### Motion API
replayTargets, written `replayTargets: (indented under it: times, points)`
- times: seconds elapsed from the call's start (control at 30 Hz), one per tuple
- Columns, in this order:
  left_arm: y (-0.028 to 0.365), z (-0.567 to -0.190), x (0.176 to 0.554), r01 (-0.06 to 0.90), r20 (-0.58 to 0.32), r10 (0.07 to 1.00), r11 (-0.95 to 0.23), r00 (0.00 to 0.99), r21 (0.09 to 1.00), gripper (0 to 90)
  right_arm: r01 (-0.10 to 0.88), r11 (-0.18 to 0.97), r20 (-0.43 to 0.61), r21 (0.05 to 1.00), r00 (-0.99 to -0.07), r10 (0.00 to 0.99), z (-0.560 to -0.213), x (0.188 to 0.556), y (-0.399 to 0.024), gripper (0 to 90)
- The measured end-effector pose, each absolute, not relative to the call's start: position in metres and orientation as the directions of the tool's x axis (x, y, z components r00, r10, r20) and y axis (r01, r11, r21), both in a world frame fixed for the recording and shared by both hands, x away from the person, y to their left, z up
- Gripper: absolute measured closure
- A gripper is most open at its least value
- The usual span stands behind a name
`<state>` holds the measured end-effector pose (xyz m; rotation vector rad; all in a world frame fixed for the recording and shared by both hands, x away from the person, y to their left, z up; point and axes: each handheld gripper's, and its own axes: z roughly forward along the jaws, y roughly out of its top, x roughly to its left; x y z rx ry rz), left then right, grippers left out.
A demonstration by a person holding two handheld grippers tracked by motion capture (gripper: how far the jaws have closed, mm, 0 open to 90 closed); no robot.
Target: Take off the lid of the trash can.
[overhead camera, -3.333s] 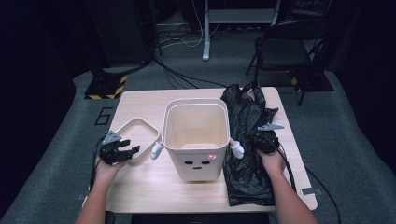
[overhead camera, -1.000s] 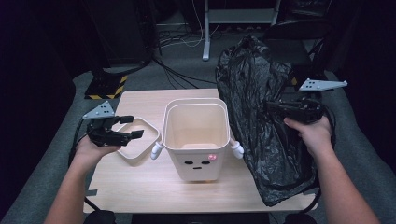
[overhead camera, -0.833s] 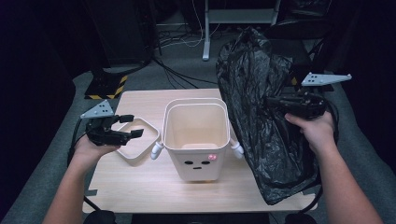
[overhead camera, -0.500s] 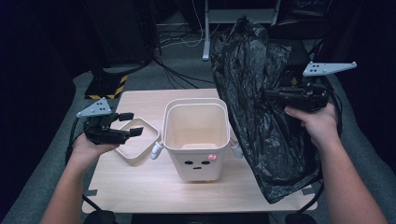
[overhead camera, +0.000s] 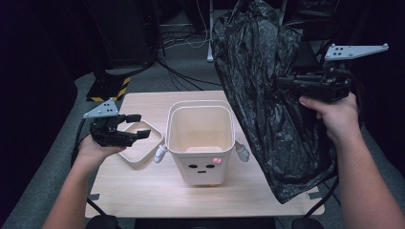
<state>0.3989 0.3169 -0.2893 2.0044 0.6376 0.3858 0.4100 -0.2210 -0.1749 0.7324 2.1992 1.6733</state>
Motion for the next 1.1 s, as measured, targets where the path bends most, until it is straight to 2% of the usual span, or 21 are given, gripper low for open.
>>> replayTargets:
  times: [0.53,0.9,1.1]
  points:
    - [0.318,-0.285,0.398,0.274,0.010,0.580,-0.400,0.815,0.875,29.4,0.207,0.165,0.098,0.964,-0.857,0.505,-0.168,0.405,-0.213,89.5]
    - [0.307,-0.279,0.403,0.258,0.021,0.559,-0.417,0.829,0.872,29.5,0.251,0.182,0.141,0.951,-0.874,0.465,-0.195,0.423,-0.188,89.6]
    - [0.293,-0.262,0.406,0.224,0.038,0.531,-0.419,0.846,0.880,29.5,0.261,0.216,0.137,0.941,-0.876,0.462,-0.204,0.428,-0.178,89.5]
